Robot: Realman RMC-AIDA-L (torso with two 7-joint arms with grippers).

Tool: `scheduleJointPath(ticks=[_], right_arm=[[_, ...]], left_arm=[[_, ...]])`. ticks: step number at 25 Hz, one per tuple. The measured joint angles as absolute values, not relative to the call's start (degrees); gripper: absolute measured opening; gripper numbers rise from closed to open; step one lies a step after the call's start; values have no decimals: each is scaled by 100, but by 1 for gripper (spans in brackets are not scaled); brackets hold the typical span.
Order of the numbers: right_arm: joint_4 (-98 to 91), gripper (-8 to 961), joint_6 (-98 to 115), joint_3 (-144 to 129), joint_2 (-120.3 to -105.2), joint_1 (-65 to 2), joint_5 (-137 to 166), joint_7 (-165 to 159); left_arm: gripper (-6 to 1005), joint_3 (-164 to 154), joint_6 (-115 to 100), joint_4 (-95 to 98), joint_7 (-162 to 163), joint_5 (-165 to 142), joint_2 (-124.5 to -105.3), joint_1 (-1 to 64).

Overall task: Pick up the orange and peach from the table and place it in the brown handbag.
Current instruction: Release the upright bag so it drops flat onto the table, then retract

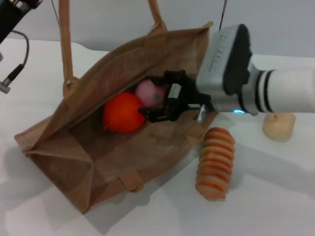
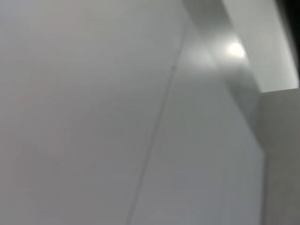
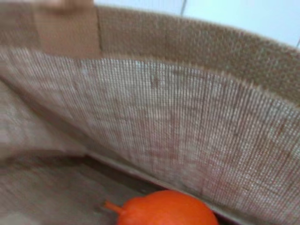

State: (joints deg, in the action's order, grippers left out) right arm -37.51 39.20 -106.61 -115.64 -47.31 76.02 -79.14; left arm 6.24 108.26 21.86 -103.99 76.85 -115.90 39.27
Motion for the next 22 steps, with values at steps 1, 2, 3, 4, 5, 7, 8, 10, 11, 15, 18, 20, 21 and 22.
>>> scheduleJointPath(ticks=[1,2,3,4,5,7,8,10,11,15,18,20,21,22], right_arm=[[-3762,863,4062,-10510,-11554,-4656,7600,-7907],[-3773,863,4196,-10347,-11541,-4571,7600,-7891],[-3789,863,4334,-10141,-11532,-4469,7600,-7840],[-3802,862,4492,-9944,-11527,-4371,7599,-7770],[-3807,862,4719,-9678,-11523,-4256,7597,-7661],[-3808,862,5110,-9212,-11523,-4078,7594,-7463],[-3803,862,5334,-8946,-11519,-3984,7594,-7367],[-3771,863,5773,-8434,-11496,-3811,7602,-7211],[-3753,863,5982,-8206,-11478,-3736,7610,-7154],[-3700,863,6489,-7475,-11421,-3488,7618,-7019],[-3562,863,6786,-6896,-11411,-3372,7606,-6807],[-3363,862,6894,-6412,-11428,-3343,7602,-6537],[-3258,862,6915,-6202,-11439,-3339,7602,-6405],[-3160,862,6925,-6028,-11445,-3339,7601,-6290]], left_arm=[[102,624,10739,2187,-10401,7702,-11589,3894],[102,624,10673,2186,-10402,7706,-11586,3871],[102,624,10567,2178,-10404,7709,-11586,3847],[102,624,10474,2170,-10407,7709,-11585,3831],[102,624,10406,2168,-10409,7709,-11585,3816],[101,624,10235,2161,-10419,7709,-11587,3778],[101,624,10130,2160,-10422,7709,-11592,3760],[99,624,9950,2159,-10426,7695,-11602,3741],[99,619,9839,2157,-10428,7682,-11607,3737],[98,579,9389,2148,-10440,7652,-11623,3735],[98,561,9070,2100,-10466,7646,-11628,3735],[99,553,8762,1978,-10588,7611,-11629,3737],[99,553,8636,1915,-10676,7588,-11628,3742],[99,553,8470,1847,-10810,7555,-11627,3757]])
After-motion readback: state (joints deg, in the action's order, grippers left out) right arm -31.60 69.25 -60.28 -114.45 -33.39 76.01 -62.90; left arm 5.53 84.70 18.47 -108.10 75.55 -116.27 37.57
